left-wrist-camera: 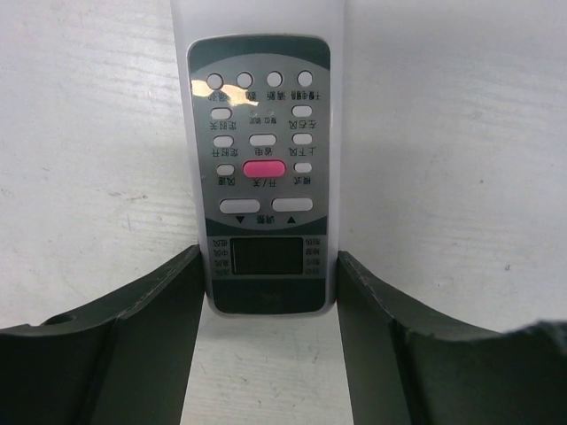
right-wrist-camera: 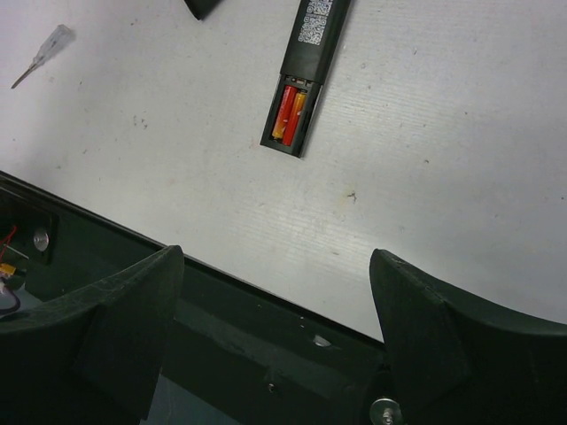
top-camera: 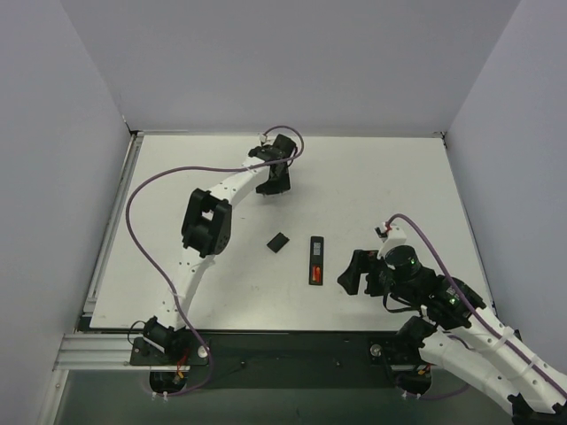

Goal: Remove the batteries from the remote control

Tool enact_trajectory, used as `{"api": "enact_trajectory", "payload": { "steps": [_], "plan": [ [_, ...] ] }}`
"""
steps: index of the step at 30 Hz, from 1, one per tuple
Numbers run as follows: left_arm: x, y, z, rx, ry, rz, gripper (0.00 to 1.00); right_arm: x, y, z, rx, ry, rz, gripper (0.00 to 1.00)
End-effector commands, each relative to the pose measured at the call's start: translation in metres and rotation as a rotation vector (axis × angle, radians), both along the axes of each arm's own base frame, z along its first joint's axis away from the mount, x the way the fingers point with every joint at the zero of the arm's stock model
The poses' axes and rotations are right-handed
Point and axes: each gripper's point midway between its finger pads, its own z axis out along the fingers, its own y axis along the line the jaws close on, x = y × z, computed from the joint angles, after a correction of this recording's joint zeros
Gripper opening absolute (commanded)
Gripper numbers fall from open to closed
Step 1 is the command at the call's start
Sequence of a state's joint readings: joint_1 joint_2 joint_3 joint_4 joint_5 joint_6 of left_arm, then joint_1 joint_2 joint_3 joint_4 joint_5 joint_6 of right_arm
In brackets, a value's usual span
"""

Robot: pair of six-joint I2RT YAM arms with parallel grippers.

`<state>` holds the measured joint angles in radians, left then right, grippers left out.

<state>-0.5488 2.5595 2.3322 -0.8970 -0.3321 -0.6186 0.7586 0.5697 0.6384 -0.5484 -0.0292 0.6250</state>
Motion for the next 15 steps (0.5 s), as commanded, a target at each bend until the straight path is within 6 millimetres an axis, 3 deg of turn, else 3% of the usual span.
{"api": "enact_trajectory", "payload": {
  "steps": [1,2,4,5,7,8,10,12,14,15],
  "plan": [
    [-0.026,0.002,-0.006,-0.083,0.098,-0.041,0.29,0.002,-0.005,0.002,0.003,0.003,-0.045,0.81],
    [-0.027,-0.004,0.006,-0.133,0.09,-0.063,0.27,0.002,-0.005,0.001,0.009,0.002,-0.048,0.81],
    [-0.035,-0.001,0.002,-0.154,0.106,-0.072,0.22,0.005,0.001,0.005,0.042,-0.013,-0.041,0.81],
    [-0.036,-0.002,0.015,-0.179,0.088,-0.085,0.19,0.006,0.003,0.007,0.058,-0.021,-0.042,0.81],
    [-0.044,0.001,0.012,-0.195,0.094,-0.096,0.17,0.009,0.008,0.012,0.098,-0.041,-0.045,0.81],
    [-0.046,0.001,0.023,-0.227,0.086,-0.107,0.15,0.01,0.01,0.014,0.111,-0.049,-0.047,0.81],
    [-0.053,0.004,0.022,-0.256,0.102,-0.116,0.13,0.015,0.014,0.017,0.135,-0.07,-0.049,0.81],
    [-0.059,0.002,0.035,-0.33,0.107,-0.145,0.1,0.023,0.021,0.018,0.154,-0.099,-0.046,0.81],
    [-0.071,0.0,0.044,-0.393,0.116,-0.183,0.08,0.024,0.031,-0.004,0.137,-0.105,0.027,0.81],
    [-0.072,0.003,0.047,-0.416,0.118,-0.185,0.08,0.028,0.043,0.002,0.177,-0.153,0.076,0.8]
  ]
}}
